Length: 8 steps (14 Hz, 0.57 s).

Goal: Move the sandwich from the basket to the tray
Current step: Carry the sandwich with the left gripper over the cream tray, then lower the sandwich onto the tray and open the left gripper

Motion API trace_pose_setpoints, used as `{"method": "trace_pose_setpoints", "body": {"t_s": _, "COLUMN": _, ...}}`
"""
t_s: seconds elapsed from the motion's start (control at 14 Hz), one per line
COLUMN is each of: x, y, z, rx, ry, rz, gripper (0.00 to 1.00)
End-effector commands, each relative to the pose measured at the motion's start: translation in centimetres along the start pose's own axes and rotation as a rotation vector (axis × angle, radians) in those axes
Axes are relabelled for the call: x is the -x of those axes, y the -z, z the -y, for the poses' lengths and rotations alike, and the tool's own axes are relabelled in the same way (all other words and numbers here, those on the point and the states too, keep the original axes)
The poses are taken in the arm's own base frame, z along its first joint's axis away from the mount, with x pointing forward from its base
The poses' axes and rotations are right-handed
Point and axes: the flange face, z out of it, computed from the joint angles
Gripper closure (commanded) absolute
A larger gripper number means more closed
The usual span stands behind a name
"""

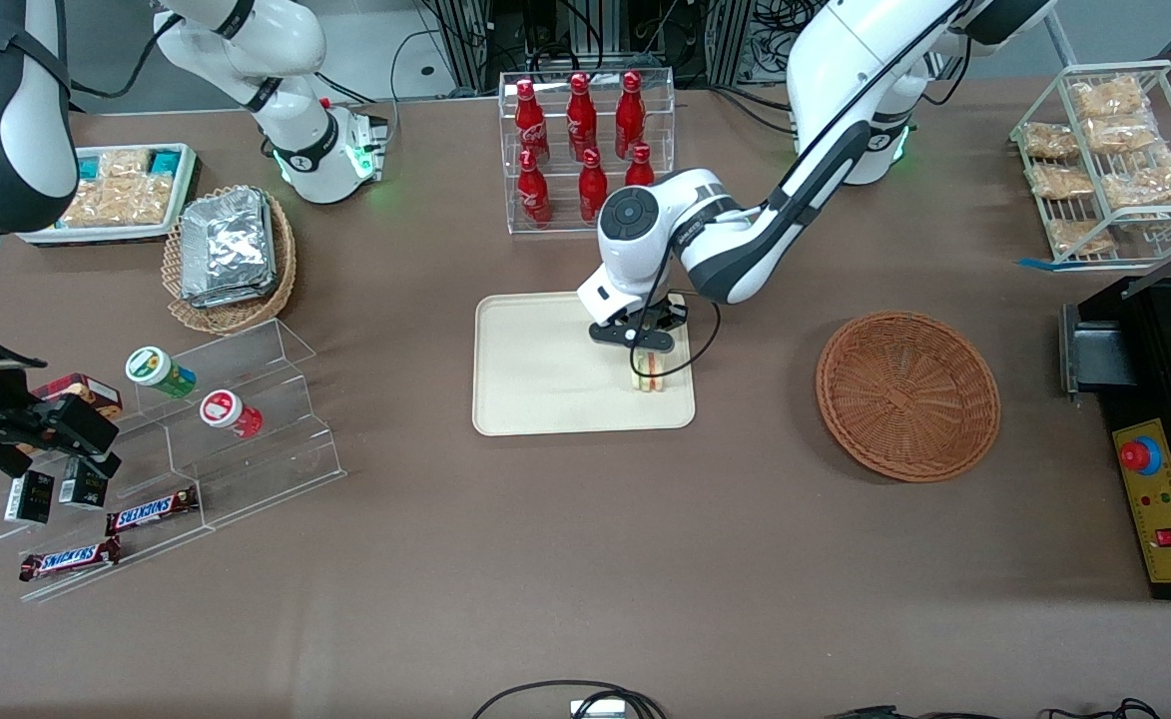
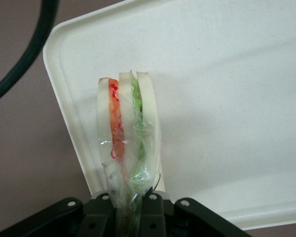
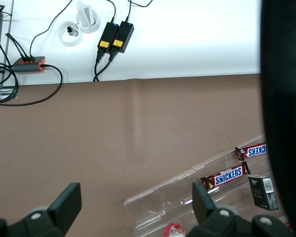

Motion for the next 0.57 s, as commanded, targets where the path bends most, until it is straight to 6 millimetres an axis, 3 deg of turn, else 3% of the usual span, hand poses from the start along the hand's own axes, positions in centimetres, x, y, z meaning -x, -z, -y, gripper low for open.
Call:
{"method": "trace_pose_setpoints", "body": {"t_s": 0.0, "x": -0.16, "y": 0.26, "z": -0.94, "rx": 0.0, "ry": -0.007, "rz": -0.021, "gripper": 1.0}}
{"method": "trace_pose_setpoints", "body": {"t_s": 0.21, "x": -0.09, "y": 0.04, "z": -0.95, "rx": -0.001, "ry": -0.009, "rz": -0.017, "gripper": 0.99}}
{"method": "trace_pose_setpoints", "body": {"t_s": 0.5, "x": -0.02, "y": -0.45, "z": -0.99, "rx": -0.001, "ry": -0.004, "rz": -0.007, "gripper": 0.84}}
